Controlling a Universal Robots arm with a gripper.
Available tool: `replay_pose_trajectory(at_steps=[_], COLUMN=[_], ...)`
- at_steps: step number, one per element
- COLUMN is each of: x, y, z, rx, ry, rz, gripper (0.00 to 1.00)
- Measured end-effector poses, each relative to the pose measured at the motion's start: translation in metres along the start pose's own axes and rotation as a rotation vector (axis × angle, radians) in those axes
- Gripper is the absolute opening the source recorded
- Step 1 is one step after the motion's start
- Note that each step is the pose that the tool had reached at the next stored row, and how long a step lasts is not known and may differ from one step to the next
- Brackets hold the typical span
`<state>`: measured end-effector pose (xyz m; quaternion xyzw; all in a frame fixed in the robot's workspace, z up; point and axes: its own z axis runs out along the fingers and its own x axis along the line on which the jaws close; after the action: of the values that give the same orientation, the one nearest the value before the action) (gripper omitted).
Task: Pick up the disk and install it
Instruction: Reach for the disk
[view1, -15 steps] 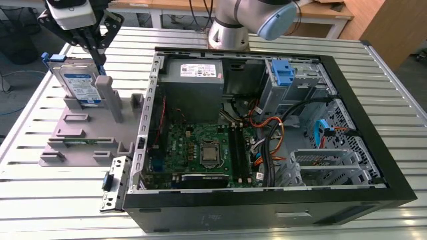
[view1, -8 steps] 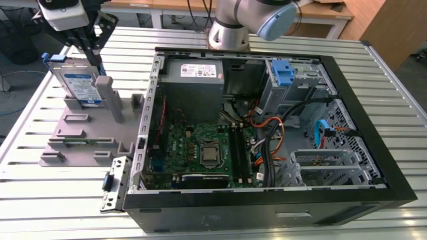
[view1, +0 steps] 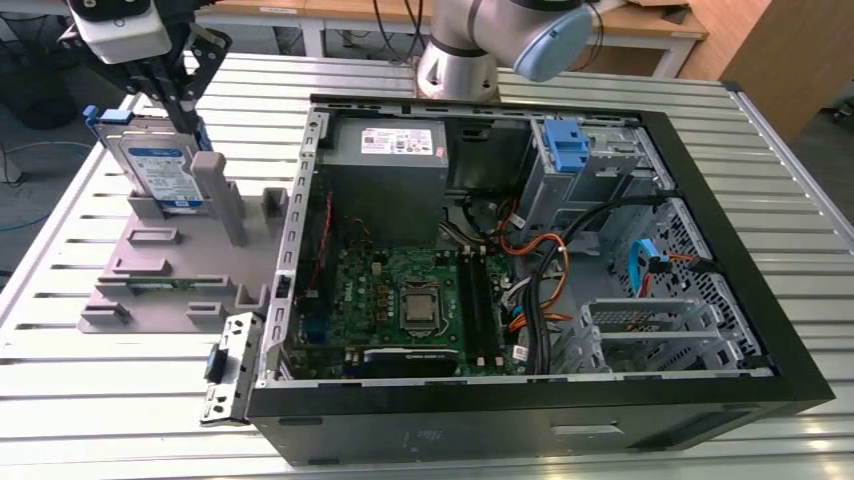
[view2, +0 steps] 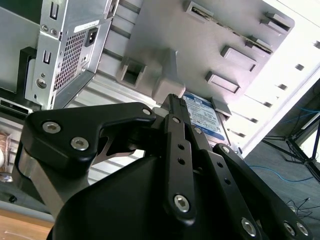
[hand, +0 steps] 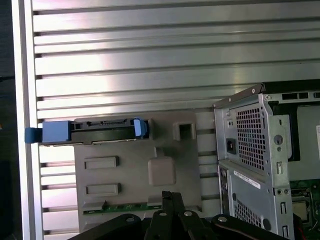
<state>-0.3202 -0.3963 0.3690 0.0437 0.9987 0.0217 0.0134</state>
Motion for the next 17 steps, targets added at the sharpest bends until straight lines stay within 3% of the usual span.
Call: replay_pose_trajectory(at_steps=[10, 17], x=[0.0016, 0.0071], y=[-0.0001, -0.0009], z=[0.0002, 0.0045], rx=[0.0000, -0.0006], ry=[0.0000, -0.0054], rz=[0.000, 0.000], gripper=[0.11, 0.11])
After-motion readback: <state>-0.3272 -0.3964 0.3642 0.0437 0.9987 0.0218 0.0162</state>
